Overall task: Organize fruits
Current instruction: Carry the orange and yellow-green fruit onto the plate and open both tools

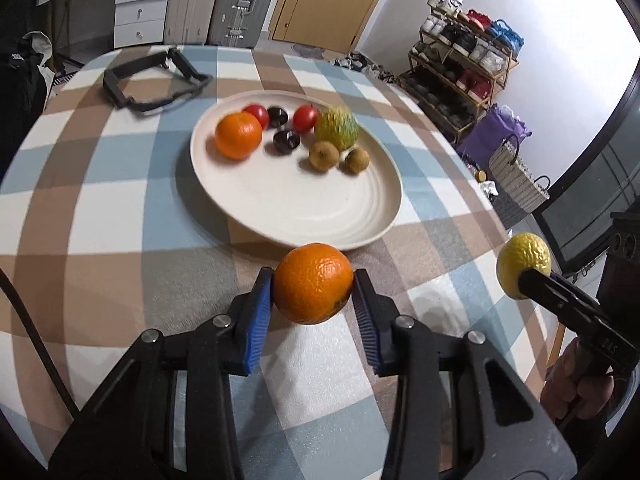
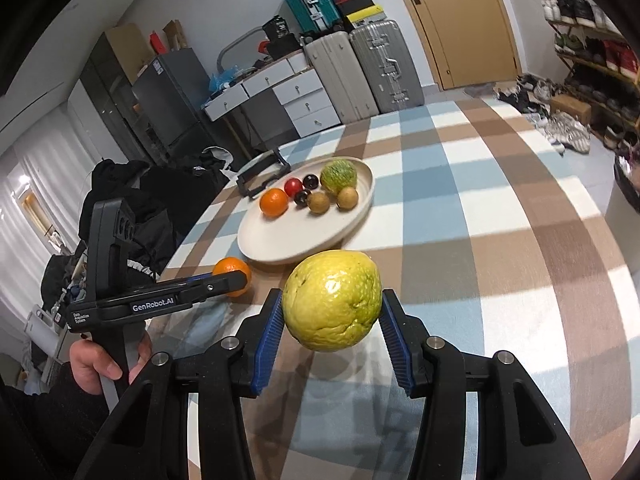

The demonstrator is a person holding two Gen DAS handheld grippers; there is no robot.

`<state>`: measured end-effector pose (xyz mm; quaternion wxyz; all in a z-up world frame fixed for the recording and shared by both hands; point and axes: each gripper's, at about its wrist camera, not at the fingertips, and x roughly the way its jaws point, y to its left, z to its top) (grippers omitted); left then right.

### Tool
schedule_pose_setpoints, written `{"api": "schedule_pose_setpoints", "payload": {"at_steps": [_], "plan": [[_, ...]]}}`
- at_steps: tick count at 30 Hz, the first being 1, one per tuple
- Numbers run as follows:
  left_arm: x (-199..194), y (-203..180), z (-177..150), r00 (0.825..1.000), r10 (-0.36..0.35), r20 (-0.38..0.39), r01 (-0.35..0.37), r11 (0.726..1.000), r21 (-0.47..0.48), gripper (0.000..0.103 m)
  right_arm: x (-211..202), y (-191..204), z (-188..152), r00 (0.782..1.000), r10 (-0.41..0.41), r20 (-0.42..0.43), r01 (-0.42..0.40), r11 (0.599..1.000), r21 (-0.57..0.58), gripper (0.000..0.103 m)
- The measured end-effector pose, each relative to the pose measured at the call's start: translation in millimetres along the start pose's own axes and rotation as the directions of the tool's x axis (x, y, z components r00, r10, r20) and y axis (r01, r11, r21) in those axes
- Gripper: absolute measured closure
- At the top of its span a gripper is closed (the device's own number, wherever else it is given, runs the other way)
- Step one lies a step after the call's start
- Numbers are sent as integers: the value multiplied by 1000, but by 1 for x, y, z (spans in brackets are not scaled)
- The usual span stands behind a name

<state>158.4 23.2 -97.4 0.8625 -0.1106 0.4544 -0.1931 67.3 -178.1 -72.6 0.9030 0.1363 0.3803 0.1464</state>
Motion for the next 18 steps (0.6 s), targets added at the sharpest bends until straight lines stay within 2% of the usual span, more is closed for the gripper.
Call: {"api": "schedule_pose_setpoints", "payload": {"at_steps": [6, 11, 18], "plan": [[-16, -2, 31, 999, 7, 42, -8, 1000, 11, 67, -3, 12, 36, 999, 10, 39, -8, 999, -52, 54], [-24, -8, 60, 997, -2, 74, 0, 1000, 30, 67, 1, 23, 75, 998, -27, 48, 31, 996, -87, 54], [-12, -10, 90, 998, 14, 62, -18, 998, 53, 67, 30, 35, 123, 1000, 3, 30, 1, 994, -114, 54]]}}
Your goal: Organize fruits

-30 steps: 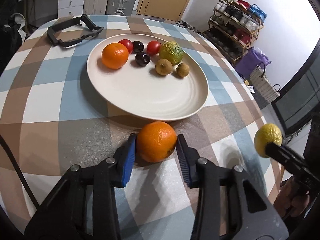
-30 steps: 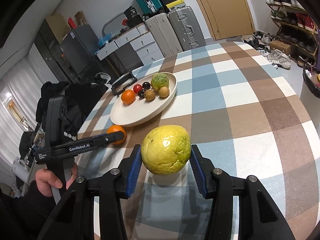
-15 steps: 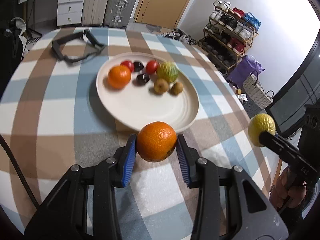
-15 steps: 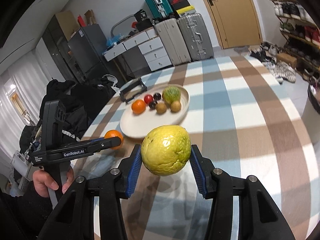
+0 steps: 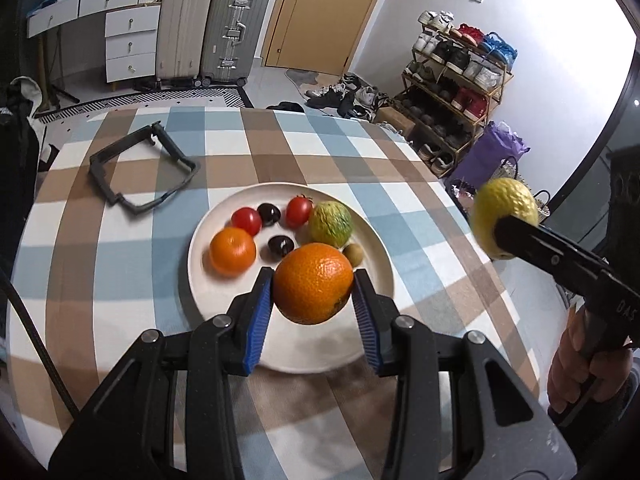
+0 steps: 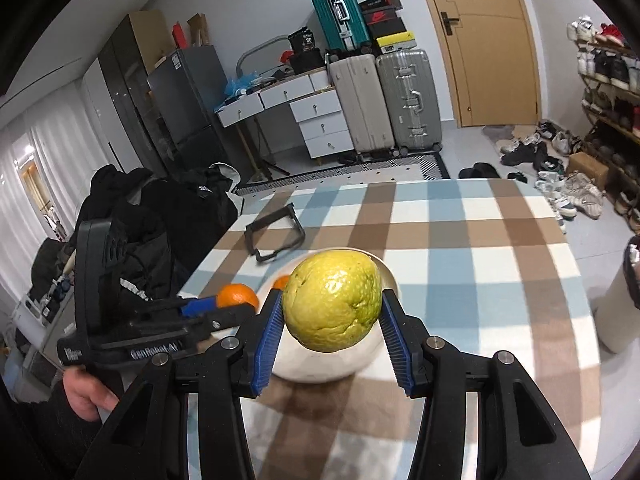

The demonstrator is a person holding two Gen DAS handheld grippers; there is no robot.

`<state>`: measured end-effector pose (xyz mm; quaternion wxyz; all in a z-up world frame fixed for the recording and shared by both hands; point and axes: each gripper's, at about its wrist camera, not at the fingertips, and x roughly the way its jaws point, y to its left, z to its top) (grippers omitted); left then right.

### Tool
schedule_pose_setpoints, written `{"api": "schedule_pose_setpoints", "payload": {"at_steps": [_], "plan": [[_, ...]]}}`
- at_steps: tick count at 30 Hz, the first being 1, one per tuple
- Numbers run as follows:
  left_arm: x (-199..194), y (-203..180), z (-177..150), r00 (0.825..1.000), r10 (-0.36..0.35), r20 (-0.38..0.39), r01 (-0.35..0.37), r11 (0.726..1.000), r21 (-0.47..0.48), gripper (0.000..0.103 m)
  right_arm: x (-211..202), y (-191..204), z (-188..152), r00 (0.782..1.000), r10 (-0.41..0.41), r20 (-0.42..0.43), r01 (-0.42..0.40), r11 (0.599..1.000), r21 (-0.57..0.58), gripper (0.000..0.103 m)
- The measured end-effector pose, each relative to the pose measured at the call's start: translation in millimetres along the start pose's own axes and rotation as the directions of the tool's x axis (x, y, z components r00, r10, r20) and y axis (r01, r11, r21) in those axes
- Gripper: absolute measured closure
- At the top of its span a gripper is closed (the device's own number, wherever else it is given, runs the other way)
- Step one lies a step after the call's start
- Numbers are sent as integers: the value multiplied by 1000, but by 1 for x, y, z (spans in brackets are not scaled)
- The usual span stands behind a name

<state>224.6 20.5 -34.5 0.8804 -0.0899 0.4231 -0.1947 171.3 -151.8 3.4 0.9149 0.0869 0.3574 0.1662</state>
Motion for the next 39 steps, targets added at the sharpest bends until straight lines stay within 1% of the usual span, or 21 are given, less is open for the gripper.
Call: {"api": "schedule_pose_setpoints", "payload": {"at_steps": [3, 6, 7, 10, 11, 13, 20, 23, 34, 36, 37, 39], "plan": [[20, 4, 5, 999, -12, -32, 12, 1000, -7, 67, 24, 1, 8, 999, 24, -27, -24, 1000, 6, 54], [37, 9, 3, 998, -20, -61, 19, 1000, -7, 67, 47, 0, 8, 997, 37, -68, -36, 999, 23, 54], [42, 11, 2, 997, -19, -69, 19, 1000, -7, 67, 56, 0, 7, 996, 33, -85, -31, 999, 26, 54], [55, 17, -1, 995, -30, -90, 29, 1000, -12, 67, 74, 2, -1, 991, -24, -134, 25, 1000, 2, 54], [59, 19, -1, 995, -30, -96, 29, 999, -14, 67, 79, 2, -4, 989, -31, -146, 31, 1000, -4, 54], [67, 22, -1, 994, -33, -107, 32, 999, -16, 67, 89, -1, -11, 985, -15, -170, 17, 1000, 11, 54], [88, 36, -1, 990, -51, -130, 46, 998, -40, 67, 116, -16, -30, 971, 13, -238, 5, 997, 79, 54], [95, 38, 1, 988, -64, -137, 58, 997, -48, 67, 122, -19, -33, 967, 26, -252, -2, 996, 93, 54], [106, 34, 10, 987, -87, -139, 80, 995, -54, 66, 129, -20, -36, 965, 56, -257, -29, 994, 108, 54], [103, 32, 12, 987, -92, -132, 86, 995, -53, 65, 127, -21, -35, 967, 59, -246, -31, 993, 114, 54], [100, 30, 13, 988, -84, -126, 79, 996, -47, 65, 125, -21, -34, 970, 59, -234, -33, 993, 113, 54], [94, 28, 13, 990, -73, -119, 69, 997, -41, 60, 118, -22, -32, 977, 68, -204, -44, 992, 117, 53]]}}
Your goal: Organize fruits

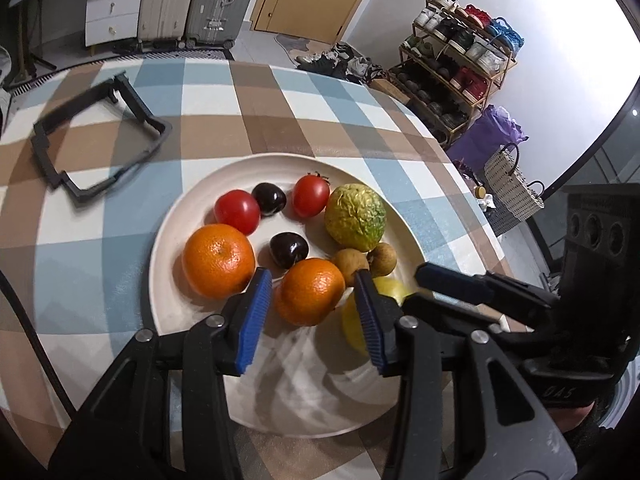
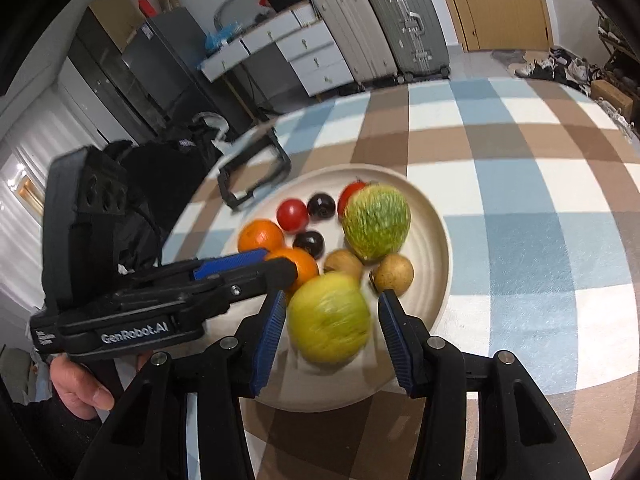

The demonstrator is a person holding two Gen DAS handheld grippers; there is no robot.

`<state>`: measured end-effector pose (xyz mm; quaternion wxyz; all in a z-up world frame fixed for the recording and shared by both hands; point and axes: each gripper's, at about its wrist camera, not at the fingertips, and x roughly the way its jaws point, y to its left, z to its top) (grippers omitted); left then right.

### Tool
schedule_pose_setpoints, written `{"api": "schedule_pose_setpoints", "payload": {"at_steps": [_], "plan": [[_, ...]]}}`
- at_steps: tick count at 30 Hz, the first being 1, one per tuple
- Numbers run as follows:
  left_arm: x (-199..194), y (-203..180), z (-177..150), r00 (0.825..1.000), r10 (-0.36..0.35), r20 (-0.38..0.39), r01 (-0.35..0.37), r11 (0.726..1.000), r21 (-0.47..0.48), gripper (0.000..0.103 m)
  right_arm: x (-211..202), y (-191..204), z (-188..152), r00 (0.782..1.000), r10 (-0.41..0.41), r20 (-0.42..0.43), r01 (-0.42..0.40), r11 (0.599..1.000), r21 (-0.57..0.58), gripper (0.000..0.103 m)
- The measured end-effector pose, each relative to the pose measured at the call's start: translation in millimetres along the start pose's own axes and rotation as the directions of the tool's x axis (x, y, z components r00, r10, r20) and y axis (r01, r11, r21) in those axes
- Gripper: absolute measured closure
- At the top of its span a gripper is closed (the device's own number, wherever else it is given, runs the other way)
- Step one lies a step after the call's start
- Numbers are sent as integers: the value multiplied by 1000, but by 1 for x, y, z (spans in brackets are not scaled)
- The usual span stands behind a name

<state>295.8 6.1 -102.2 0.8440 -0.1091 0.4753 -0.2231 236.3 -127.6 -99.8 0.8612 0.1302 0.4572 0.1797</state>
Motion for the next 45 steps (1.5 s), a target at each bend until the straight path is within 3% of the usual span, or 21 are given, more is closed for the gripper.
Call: {"api": "schedule_pose_setpoints", "payload": {"at_steps": [4, 8, 11, 13, 15, 18, 23, 26, 29, 33, 35, 36, 37, 38, 41, 45], "plan": [[-17, -5, -1, 999, 16, 32, -16, 1000, -4, 50, -19, 3, 0, 998, 0, 57, 0, 1000, -8, 52], [-43, -13, -7, 997, 39, 69, -39, 999, 5, 44, -43, 5, -3, 992, -5, 122, 5, 1000, -2, 37], [-68, -23, -13, 990, 72, 124, -74, 997, 11, 34, -66, 9, -9, 982, -16, 189, 16, 1000, -3, 30], [-85, -27, -17, 983, 89, 163, -92, 996, 11, 22, -81, 14, -12, 973, -20, 228, 23, 1000, -12, 26], [-103, -33, -22, 972, 111, 207, -115, 993, 7, 16, -97, 20, -17, 960, -20, 278, 27, 999, -21, 15], [-124, -39, -27, 964, 103, 244, -106, 994, -1, 3, -120, 27, -24, 939, -6, 345, 19, 999, -34, 8], [-160, -55, -40, 931, 147, 333, -156, 988, 1, 1, -157, 42, -35, 887, -12, 461, 39, 998, -49, 1], [-184, -64, -53, 889, 179, 421, -199, 980, 3, 1, -173, 49, -42, 854, -15, 521, 57, 996, -65, 0], [-203, -66, -64, 846, 193, 498, -210, 977, -23, 1, -186, 57, -50, 804, -15, 595, 86, 992, -90, 0], [-223, -60, -85, 771, 251, 585, -230, 967, -112, 1, -201, 67, -66, 725, -15, 689, 141, 982, -126, 0], [-229, -58, -94, 740, 277, 613, -256, 959, -123, 1, -205, 71, -72, 701, -21, 713, 171, 975, -139, 0], [-233, -60, -101, 711, 297, 637, -285, 950, -125, 1, -206, 74, -77, 690, -26, 724, 193, 970, -148, 0], [-235, -61, -105, 695, 306, 651, -301, 946, -124, 1, -206, 75, -79, 683, -31, 730, 208, 966, -153, 0], [-237, -64, -114, 666, 315, 676, -326, 938, -117, 1, -206, 77, -82, 677, -38, 735, 224, 962, -156, 0], [-240, -69, -134, 624, 313, 716, -357, 929, -96, 1, -205, 80, -93, 650, -68, 757, 285, 945, -160, 0], [-232, -71, -153, 600, 332, 728, -407, 910, -80, 1, -197, 76, -105, 643, -97, 760, 321, 935, -153, 0]]}}
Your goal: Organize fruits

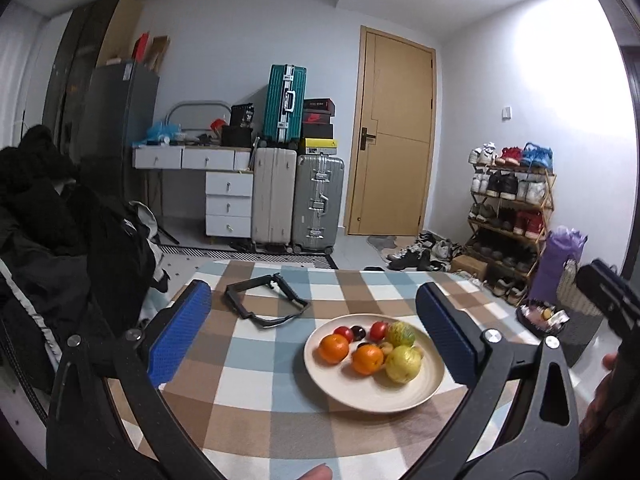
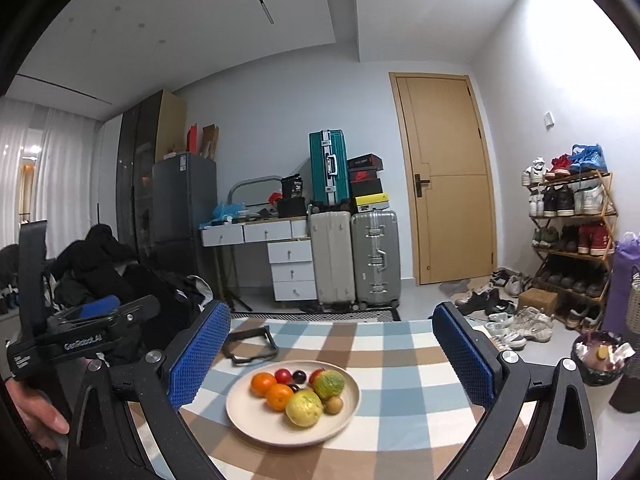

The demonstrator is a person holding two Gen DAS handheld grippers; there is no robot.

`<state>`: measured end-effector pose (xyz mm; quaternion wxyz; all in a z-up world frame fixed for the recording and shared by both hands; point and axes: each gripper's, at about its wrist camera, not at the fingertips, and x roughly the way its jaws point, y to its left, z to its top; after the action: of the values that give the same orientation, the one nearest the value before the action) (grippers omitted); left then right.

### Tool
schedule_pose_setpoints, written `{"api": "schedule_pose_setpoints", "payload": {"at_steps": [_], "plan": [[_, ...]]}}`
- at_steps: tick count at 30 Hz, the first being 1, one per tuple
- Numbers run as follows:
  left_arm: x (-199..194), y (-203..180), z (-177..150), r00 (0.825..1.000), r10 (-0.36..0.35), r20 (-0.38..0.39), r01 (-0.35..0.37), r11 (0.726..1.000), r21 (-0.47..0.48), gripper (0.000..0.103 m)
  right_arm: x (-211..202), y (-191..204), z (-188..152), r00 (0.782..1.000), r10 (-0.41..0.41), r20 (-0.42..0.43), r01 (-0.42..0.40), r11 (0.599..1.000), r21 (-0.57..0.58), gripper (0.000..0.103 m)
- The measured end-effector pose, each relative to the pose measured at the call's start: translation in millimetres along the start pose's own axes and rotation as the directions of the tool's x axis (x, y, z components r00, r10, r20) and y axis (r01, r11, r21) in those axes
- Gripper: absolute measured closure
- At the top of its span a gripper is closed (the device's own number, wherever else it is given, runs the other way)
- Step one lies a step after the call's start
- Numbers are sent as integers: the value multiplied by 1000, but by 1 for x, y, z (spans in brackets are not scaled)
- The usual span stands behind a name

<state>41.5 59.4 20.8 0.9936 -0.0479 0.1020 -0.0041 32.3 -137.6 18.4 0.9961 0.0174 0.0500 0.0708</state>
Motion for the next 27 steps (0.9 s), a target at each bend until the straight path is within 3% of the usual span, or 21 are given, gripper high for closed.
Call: {"api": "schedule_pose_setpoints", "payload": {"at_steps": [6, 17, 27], "plan": [[4, -14, -33, 999, 28, -22, -25, 994, 105, 1, -2, -2, -22, 999, -39, -12, 39, 998, -40, 0], [30, -23, -73, 998, 42, -56, -33, 989, 145, 1, 10, -6, -62, 993, -84, -78, 79, 995, -66, 0], [62, -2, -82, 988, 24, -152, -17, 999, 50, 1, 32, -15, -81, 977, -106, -185, 100, 994, -44, 0]]}}
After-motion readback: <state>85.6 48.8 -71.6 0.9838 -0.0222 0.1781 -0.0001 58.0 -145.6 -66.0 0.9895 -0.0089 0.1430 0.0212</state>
